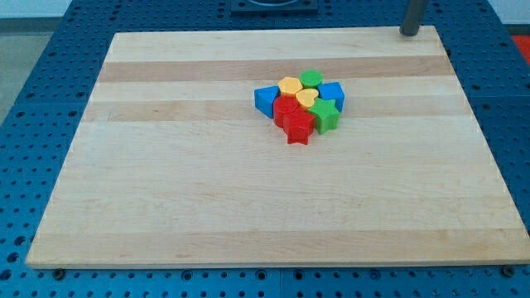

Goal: Move your arm to the right of the blue cube

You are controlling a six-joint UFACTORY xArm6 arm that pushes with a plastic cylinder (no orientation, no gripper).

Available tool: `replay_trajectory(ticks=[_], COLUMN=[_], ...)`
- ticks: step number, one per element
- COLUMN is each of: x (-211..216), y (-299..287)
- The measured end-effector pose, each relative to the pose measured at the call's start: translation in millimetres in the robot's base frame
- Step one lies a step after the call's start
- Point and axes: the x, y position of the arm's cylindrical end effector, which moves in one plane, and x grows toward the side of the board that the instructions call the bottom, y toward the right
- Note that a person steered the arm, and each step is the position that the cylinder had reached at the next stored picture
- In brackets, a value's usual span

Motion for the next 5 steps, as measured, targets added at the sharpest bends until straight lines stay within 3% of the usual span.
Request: replay_trajectory(ticks=[1, 2, 4, 5], x=[2, 37, 160, 212], y=[-2, -3, 24, 0])
